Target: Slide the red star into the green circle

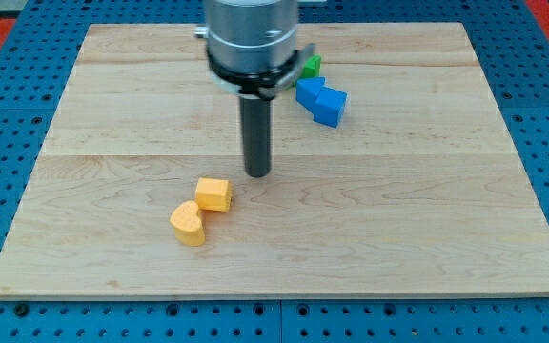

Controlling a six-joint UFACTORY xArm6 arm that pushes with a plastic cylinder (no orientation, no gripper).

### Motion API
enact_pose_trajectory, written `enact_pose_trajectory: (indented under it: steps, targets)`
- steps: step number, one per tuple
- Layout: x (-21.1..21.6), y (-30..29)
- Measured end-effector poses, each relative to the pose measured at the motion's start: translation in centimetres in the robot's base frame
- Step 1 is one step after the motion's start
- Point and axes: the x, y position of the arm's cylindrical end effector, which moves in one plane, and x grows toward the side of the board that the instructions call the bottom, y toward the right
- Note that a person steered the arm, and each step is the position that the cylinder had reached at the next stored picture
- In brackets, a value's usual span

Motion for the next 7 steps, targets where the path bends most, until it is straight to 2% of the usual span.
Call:
enact_pose_trajectory:
  steps: [1, 2, 3, 5, 6, 7]
  targets:
    - [-0.4, -3.6]
    - [-2.7, -9.2]
    - [-10.0, -10.9]
    - [-19.5, -9.2]
    - [-21.6, -4.4]
    - [-21.7, -0.5]
